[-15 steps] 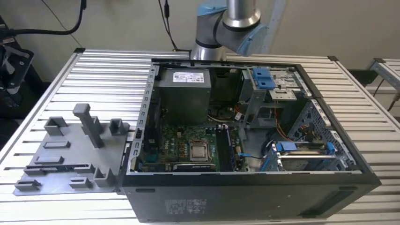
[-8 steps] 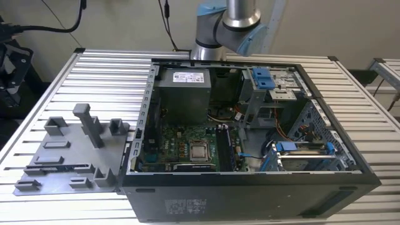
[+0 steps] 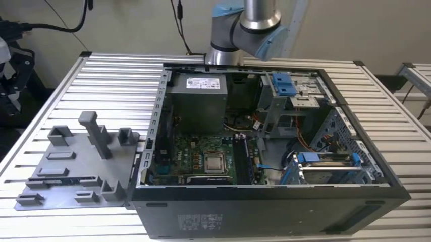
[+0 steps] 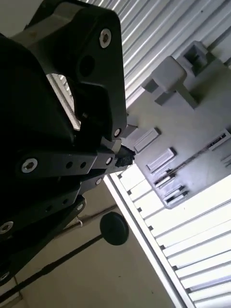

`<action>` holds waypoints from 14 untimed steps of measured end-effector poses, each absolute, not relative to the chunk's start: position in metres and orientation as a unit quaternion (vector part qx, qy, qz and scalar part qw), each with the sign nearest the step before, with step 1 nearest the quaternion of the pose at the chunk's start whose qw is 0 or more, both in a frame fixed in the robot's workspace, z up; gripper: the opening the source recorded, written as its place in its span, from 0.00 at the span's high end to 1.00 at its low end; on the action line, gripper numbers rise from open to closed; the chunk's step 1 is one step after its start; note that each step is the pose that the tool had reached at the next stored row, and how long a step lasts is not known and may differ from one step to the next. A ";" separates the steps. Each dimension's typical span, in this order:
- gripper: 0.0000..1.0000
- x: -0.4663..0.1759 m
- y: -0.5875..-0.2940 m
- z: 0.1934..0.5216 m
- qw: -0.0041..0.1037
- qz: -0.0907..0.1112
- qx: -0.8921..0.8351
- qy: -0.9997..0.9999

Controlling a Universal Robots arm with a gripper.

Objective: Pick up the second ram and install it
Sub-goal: 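Pick up the second ram and move it above second insertion slot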

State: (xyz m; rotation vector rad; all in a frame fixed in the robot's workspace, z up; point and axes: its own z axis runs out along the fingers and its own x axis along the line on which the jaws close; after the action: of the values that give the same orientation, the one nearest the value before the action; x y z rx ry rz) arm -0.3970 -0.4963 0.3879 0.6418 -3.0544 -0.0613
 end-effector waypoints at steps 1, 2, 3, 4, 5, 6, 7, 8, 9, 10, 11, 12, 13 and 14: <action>0.89 -0.397 -0.496 0.388 0.010 -0.019 0.214 -0.977; 0.89 -0.397 -0.496 0.388 0.010 -0.019 0.223 -0.975; 0.89 -0.397 -0.496 0.388 0.011 -0.019 0.232 -0.973; 0.89 -0.397 -0.496 0.388 0.011 -0.019 0.239 -0.971; 0.89 -0.397 -0.496 0.388 0.011 -0.019 0.247 -0.969; 0.89 -0.397 -0.496 0.388 0.011 -0.018 0.255 -0.967; 0.89 -0.397 -0.496 0.388 0.011 -0.018 0.261 -0.965; 0.89 -0.397 -0.496 0.388 0.011 -0.018 0.268 -0.963; 0.89 -0.397 -0.496 0.388 0.011 -0.018 0.272 -0.962; 0.89 -0.397 -0.496 0.388 0.011 -0.018 0.275 -0.961; 0.89 -0.397 -0.496 0.388 0.011 -0.018 0.277 -0.961; 0.89 -0.397 -0.496 0.388 0.011 -0.018 0.282 -0.959; 0.89 -0.397 -0.496 0.388 0.011 -0.018 0.289 -0.957; 0.89 -0.397 -0.496 0.388 0.011 -0.018 0.298 -0.954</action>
State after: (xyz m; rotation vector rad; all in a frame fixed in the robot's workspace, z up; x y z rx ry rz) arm -0.3970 -0.4962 0.3879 0.9282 -2.9768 -0.0553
